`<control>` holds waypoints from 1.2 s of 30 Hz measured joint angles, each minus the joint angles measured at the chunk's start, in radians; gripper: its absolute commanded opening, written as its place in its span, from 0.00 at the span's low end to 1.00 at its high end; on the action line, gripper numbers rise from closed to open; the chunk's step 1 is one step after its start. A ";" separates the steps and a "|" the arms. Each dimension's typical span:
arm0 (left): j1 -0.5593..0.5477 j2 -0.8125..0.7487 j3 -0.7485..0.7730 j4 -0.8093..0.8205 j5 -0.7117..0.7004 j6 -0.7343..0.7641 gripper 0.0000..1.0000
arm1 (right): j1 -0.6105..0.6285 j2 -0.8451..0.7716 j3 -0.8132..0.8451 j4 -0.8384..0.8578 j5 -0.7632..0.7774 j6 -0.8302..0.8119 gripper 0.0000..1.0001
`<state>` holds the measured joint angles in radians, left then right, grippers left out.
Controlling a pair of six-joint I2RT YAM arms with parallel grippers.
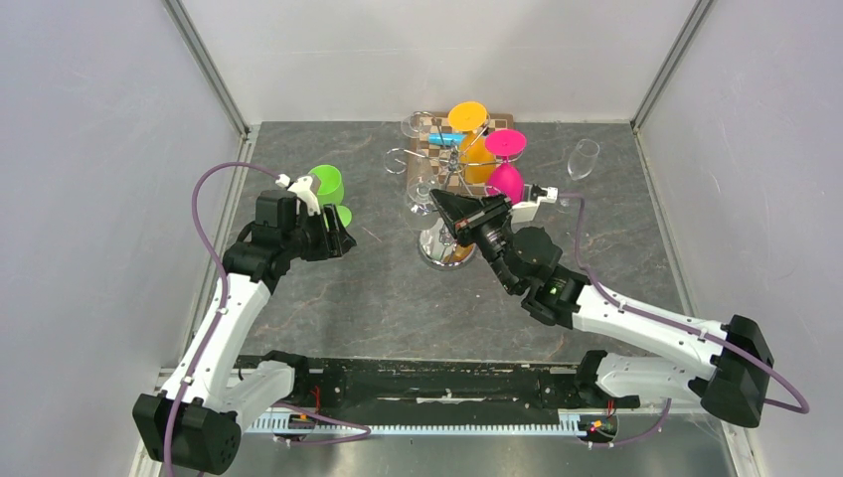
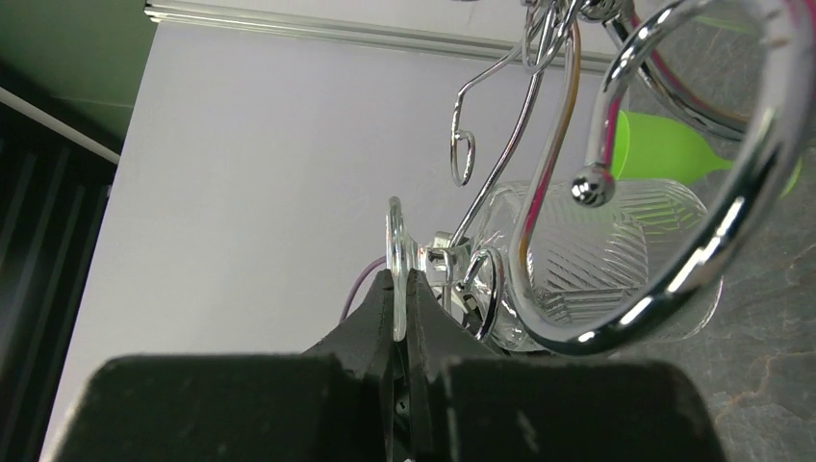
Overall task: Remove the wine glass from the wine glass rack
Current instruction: Pick up the wine glass from the wine rack.
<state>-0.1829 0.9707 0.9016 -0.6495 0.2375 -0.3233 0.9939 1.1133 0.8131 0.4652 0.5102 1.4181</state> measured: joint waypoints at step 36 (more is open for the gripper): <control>0.000 0.000 0.000 -0.003 0.000 0.000 0.63 | 0.006 -0.153 -0.054 -0.121 0.164 -0.042 0.00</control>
<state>-0.1829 0.9707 0.9016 -0.6529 0.2375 -0.3233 0.9997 0.9600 0.7593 0.3447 0.6743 1.3766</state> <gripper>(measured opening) 0.629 0.022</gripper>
